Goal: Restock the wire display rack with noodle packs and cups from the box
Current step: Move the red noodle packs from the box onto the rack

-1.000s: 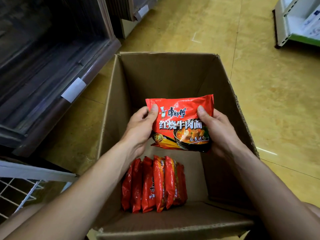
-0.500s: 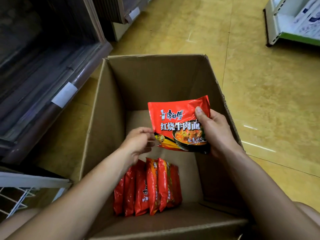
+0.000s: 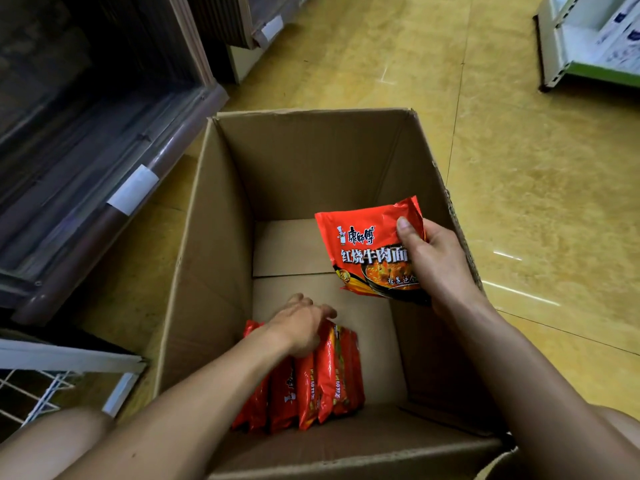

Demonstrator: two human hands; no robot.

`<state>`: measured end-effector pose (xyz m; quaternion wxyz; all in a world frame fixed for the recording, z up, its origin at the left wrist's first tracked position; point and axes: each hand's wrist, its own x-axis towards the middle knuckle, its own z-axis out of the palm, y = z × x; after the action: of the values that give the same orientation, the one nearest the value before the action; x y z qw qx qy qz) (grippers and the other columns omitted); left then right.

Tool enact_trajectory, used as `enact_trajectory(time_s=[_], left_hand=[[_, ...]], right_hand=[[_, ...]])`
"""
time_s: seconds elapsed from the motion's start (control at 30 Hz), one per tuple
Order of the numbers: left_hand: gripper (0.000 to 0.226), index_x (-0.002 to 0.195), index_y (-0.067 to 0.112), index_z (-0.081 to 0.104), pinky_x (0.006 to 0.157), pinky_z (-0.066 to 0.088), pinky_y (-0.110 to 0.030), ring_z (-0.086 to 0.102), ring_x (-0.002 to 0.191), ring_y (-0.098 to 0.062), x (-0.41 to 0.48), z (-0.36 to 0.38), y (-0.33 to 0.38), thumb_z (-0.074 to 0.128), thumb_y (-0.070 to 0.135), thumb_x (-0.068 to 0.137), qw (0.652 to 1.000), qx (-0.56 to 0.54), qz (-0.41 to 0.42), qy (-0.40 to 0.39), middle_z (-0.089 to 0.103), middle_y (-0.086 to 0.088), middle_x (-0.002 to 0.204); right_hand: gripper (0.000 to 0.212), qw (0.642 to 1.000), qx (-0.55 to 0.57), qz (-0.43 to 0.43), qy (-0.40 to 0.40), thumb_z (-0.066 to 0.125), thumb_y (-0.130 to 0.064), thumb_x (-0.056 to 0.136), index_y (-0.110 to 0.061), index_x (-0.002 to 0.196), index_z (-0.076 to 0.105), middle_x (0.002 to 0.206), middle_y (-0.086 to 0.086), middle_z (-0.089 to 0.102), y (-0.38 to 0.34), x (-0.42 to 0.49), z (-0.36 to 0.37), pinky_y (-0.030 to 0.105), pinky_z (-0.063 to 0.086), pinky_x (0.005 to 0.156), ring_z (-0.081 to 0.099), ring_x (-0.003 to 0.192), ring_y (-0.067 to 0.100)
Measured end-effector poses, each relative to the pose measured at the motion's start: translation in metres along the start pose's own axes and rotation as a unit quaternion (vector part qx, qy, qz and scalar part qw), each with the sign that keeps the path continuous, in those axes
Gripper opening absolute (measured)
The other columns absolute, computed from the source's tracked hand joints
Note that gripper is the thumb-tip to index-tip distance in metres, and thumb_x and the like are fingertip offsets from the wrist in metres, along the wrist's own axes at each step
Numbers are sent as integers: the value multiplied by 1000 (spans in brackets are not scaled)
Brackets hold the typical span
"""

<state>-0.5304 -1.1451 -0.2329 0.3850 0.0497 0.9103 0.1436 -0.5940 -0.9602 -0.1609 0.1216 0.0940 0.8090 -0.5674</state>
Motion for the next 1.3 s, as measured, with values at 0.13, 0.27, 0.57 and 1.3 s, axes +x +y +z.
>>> enact_trajectory(time_s=[0.13, 0.27, 0.57, 1.3], left_hand=[[78, 160, 38, 17, 123, 19, -51, 3, 156, -32, 0, 9, 4, 53, 8, 97, 994, 64, 7, -91, 23, -14, 163], [77, 158, 38, 25, 122, 23, -48, 19, 152, -28, 4, 11, 4, 57, 8, 95, 996, 48, 41, -60, 33, -9, 159], [46, 130, 25, 64, 110, 40, -32, 57, 123, -20, 7, 16, 4, 65, 4, 89, 996, 9, 80, 37, 66, 1, 126], [10, 93, 31, 58, 72, 43, -28, 59, 84, -14, -7, -30, -6, 60, 22, 98, 954, -204, 10, 221, 62, 13, 86]], right_hand=[[28, 998, -58, -33, -11, 49, -46, 103, -27, 105, 70, 92, -5, 77, 2, -2, 2, 45, 59, 89, 74, 87, 12], [34, 997, -66, -33, -12, 49, -50, 102, -25, 108, 71, 92, -4, 77, 4, 0, 1, 48, 58, 89, 74, 88, 14], [29, 997, -65, -33, -7, 49, -53, 100, -34, 95, 69, 92, -6, 77, 8, 5, 1, 51, 58, 89, 74, 89, 15], [29, 991, -116, -65, -3, 46, -53, 102, -34, 107, 67, 95, -9, 75, 6, -1, 0, 45, 58, 89, 71, 91, 11]])
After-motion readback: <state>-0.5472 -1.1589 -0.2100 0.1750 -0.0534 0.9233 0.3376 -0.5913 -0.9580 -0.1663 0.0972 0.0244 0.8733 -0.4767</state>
